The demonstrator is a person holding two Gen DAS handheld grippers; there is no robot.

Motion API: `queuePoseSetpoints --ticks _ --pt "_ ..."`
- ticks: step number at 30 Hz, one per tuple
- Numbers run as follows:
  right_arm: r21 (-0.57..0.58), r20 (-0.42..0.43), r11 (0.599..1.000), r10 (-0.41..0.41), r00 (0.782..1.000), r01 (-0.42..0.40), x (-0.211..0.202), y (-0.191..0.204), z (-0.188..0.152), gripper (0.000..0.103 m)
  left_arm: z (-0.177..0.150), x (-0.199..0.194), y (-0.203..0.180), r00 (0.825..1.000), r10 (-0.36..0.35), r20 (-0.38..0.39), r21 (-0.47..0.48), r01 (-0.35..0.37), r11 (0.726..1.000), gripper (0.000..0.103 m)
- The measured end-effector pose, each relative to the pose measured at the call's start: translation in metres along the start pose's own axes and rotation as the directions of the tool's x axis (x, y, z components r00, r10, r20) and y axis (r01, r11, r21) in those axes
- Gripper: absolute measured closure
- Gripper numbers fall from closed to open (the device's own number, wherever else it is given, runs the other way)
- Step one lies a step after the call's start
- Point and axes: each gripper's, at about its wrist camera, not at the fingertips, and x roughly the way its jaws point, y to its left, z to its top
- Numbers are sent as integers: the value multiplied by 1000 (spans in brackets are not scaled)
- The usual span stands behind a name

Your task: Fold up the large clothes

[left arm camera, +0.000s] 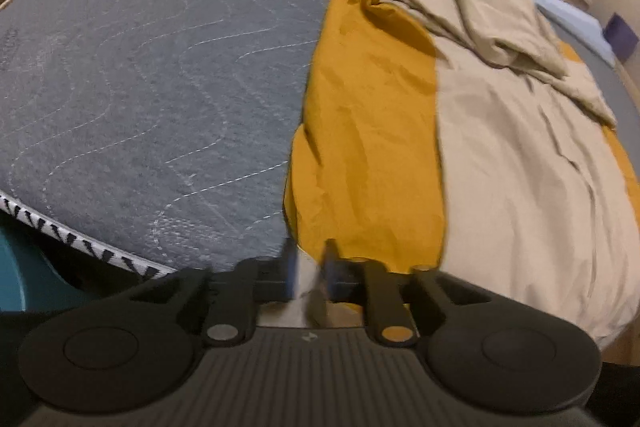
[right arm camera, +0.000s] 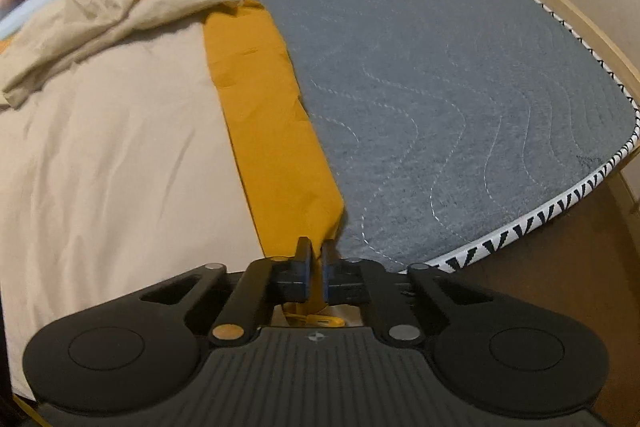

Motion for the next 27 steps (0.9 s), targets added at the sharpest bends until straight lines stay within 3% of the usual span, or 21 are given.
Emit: queuePoseSetpoints --ticks 5,8,13,18,21,24,27 --pt "45 80 995 83 993 -87 -41 -4 15 101 20 -23 -19 997 -73 32 19 73 997 98" --pt "58 149 985 152 977 -162 -74 -11 29 101 35 -52 -19 989 -138 57 8 138 990 99" --pt "68 213 954 274 938 -293 -125 -31 38 102 47 -112 -7 961 -258 102 46 254 966 99" --pt "56 220 915 379 899 -399 -184 -58 26 102 42 -172 14 934 -350 76 70 345 936 100" --pt "85 195 893 421 886 -443 -210 -81 19 102 36 -199 33 916 -399 51 23 398 917 100" --pt "116 167 885 430 887 -451 -215 -94 26 103 44 -194 42 903 -428 28 -37 429 902 100" --pt "179 140 866 448 883 -468 -184 -96 62 103 77 -158 45 897 -442 14 -89 442 893 99"
